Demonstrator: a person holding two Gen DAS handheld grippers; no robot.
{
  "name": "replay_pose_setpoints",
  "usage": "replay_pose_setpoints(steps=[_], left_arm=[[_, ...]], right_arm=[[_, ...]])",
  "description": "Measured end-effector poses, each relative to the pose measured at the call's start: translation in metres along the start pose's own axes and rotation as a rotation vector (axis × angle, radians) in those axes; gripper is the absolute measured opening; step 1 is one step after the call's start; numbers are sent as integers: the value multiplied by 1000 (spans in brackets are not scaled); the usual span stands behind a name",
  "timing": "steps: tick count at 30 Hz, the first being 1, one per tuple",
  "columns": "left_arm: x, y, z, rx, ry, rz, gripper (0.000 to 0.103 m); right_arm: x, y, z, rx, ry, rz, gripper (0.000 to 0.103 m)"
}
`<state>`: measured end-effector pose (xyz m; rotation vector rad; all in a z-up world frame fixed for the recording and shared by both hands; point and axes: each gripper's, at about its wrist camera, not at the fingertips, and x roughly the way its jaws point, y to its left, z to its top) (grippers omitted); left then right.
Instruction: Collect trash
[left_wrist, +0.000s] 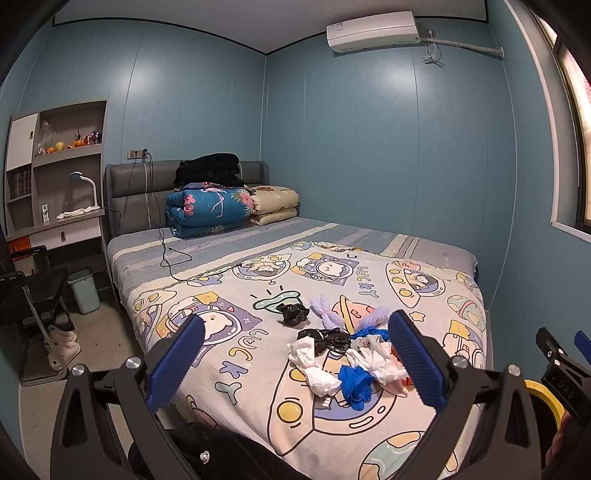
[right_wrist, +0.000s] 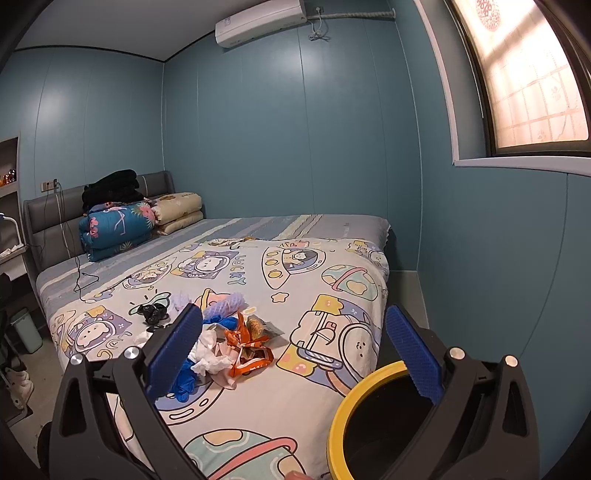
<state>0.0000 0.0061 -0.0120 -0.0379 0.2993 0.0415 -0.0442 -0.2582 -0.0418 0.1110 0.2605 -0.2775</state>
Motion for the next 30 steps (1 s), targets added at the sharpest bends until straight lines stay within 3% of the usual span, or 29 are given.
replay_pose_setpoints(steps=[30], left_arm=[[3,0,-1,0,5,-3,96]], right_arm=[[0,1,-3,2,9,0,95]])
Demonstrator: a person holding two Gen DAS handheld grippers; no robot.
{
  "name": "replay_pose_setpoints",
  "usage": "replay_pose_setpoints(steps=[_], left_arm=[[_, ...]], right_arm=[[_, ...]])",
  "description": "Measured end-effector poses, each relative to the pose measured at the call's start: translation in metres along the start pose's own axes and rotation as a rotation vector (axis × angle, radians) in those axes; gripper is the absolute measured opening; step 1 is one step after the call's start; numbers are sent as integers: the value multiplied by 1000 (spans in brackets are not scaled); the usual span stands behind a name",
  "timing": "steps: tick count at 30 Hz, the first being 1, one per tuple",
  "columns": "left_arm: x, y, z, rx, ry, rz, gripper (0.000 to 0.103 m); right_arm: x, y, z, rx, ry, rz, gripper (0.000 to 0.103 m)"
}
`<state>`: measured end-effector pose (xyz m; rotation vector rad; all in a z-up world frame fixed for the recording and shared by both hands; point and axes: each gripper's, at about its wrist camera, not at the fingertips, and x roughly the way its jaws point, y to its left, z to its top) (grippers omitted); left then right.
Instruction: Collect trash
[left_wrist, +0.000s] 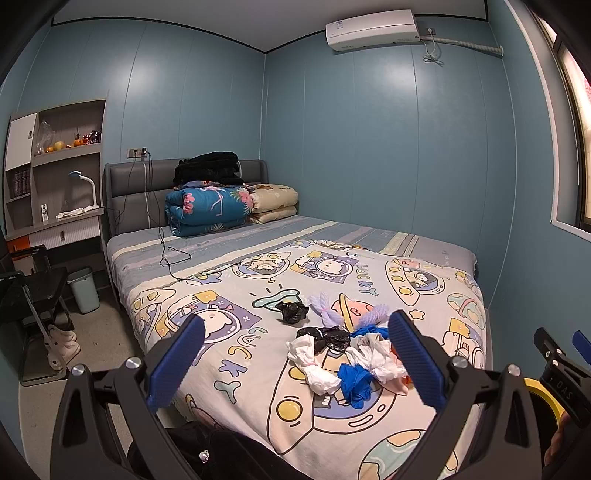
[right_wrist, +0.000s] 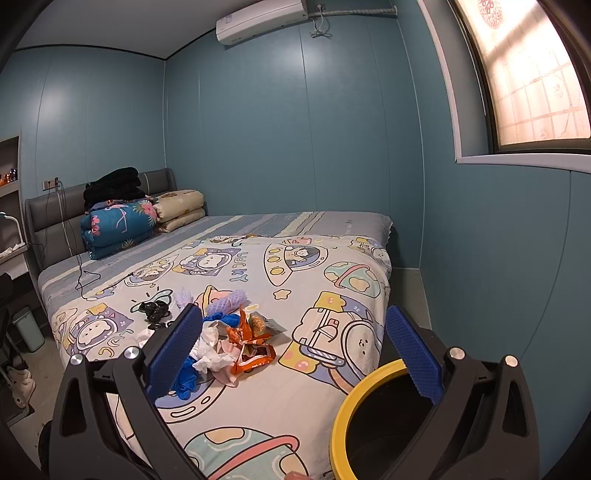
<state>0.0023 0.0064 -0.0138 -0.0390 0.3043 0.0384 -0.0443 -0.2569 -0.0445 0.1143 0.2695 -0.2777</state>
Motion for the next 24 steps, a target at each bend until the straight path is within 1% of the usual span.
replay_pose_setpoints(steps=[12,16,20,22,24], left_arm=[[0,1,-1,2,4,1,96],[3,1,-2,4,12,1,96],[7,3,-2,4,16,1,96],[10,6,-1,-2,20,-10,96],[13,12,-2,-22,6,-32,96]], right_arm=[[7,1,-3,-3,12,-1,95],[12,4,-4,-22,6,-3,95],[26,7,-5,-24,26,65,95],[34,8,-5,-31,26,90,95],[42,12,-4,-53,18,115,95]])
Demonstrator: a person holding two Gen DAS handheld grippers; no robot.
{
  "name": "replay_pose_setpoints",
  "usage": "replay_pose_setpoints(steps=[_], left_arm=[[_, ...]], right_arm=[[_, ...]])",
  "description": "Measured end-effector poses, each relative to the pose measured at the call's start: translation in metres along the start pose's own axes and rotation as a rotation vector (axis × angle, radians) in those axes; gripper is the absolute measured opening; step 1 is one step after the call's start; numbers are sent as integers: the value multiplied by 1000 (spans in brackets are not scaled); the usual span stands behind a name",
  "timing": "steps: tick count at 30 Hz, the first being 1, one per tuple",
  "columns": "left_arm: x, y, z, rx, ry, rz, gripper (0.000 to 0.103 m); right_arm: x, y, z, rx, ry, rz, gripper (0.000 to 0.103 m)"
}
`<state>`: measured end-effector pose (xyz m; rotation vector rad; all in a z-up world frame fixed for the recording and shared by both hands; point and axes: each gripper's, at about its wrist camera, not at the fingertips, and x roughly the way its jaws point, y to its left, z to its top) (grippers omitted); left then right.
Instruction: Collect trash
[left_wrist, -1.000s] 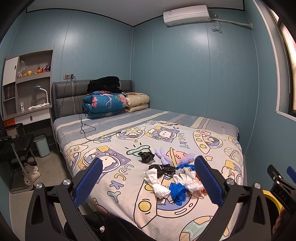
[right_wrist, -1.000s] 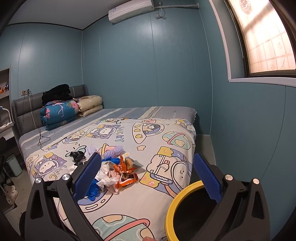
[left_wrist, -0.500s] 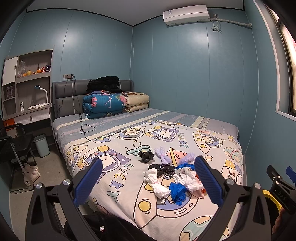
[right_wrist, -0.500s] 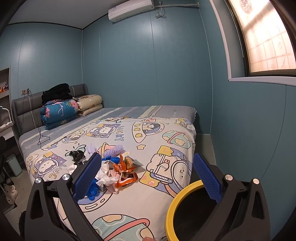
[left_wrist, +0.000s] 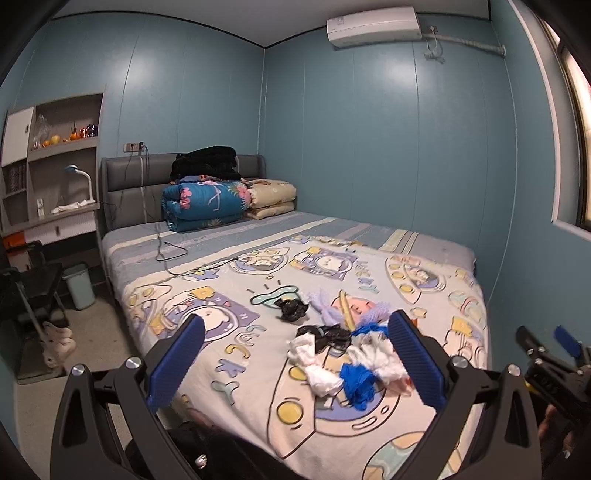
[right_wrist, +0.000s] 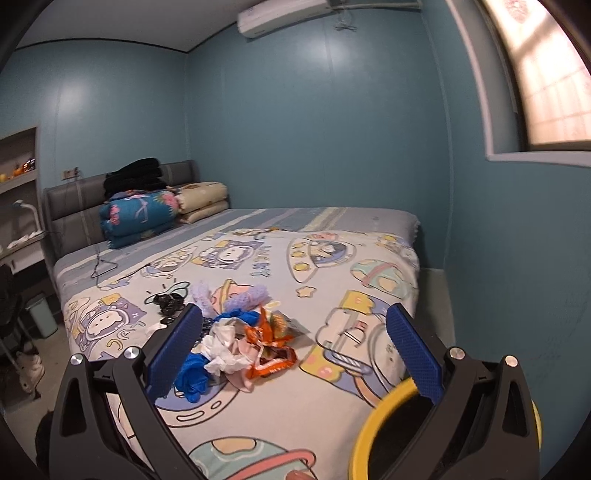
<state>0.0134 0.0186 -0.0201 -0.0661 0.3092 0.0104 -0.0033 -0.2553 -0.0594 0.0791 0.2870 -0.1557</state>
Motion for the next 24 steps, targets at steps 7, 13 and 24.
replay_pose_setpoints(steps=[7,13,24], left_arm=[[61,33,-7,0,51,43,96],[127,66,-41,84,220,-14,96],[207,77,-86,89,429,-203,96]], right_arm=[[53,2,12,-38,33,84,95],[120,1,14,-46,182,96,95],[214,-6,-17,-70,406,158,95]])
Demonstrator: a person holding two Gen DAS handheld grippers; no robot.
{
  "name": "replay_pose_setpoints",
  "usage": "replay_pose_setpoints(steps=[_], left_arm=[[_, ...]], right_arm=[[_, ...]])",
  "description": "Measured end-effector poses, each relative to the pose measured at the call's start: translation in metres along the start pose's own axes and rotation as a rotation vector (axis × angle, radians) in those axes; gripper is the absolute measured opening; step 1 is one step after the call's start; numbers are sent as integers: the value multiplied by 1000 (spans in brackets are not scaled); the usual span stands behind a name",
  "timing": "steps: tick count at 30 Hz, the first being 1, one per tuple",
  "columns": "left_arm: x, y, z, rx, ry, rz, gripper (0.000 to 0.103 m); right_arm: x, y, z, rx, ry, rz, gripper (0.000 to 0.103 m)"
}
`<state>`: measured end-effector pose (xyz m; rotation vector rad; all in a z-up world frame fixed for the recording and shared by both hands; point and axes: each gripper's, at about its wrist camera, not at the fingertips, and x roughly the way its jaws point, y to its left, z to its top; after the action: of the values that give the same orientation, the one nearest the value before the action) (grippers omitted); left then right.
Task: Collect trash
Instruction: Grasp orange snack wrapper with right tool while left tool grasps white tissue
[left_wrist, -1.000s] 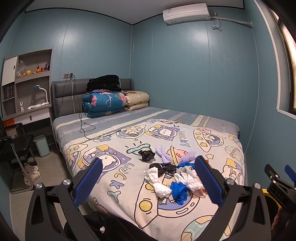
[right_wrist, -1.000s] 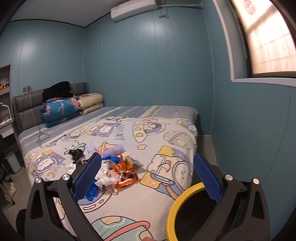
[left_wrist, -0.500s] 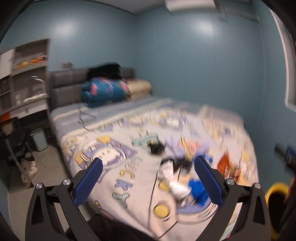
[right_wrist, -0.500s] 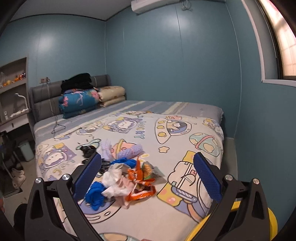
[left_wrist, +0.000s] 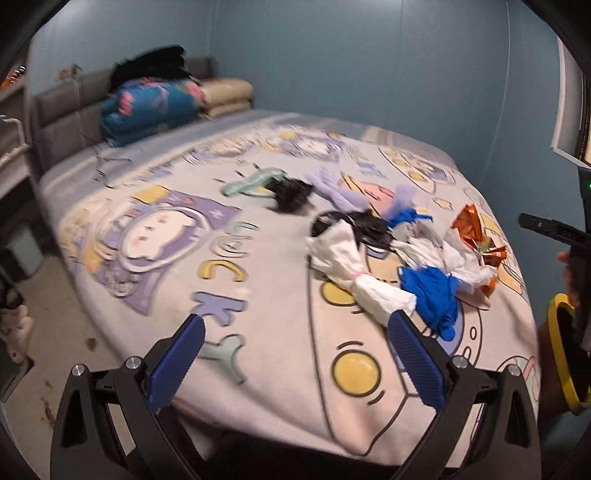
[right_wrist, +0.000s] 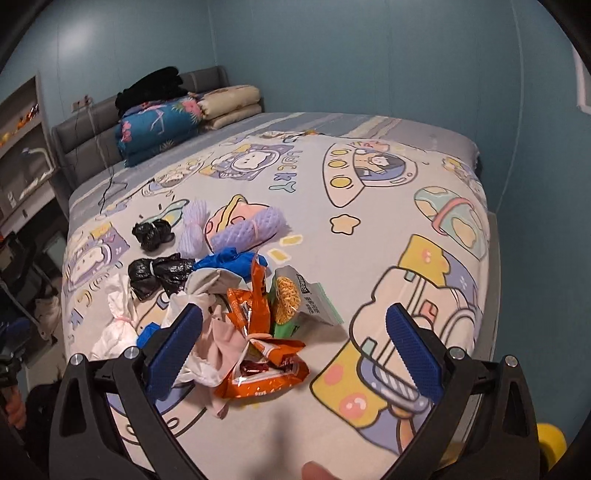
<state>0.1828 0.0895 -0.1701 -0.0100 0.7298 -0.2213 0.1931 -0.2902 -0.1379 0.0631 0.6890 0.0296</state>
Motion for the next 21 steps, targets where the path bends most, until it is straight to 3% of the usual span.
replay_pose_setpoints(steps=[4,16,21], left_arm=[[37,-18,18,33,49,-29,96],[116,-40,48,-9,135,-52,96],[129,-42,45,-17,165,-61,89]], right_arm=[[23,14,0,-101,36,23,95],[84,26,18,-135,135,16,95],[94,30,17,-147,160,13,81]])
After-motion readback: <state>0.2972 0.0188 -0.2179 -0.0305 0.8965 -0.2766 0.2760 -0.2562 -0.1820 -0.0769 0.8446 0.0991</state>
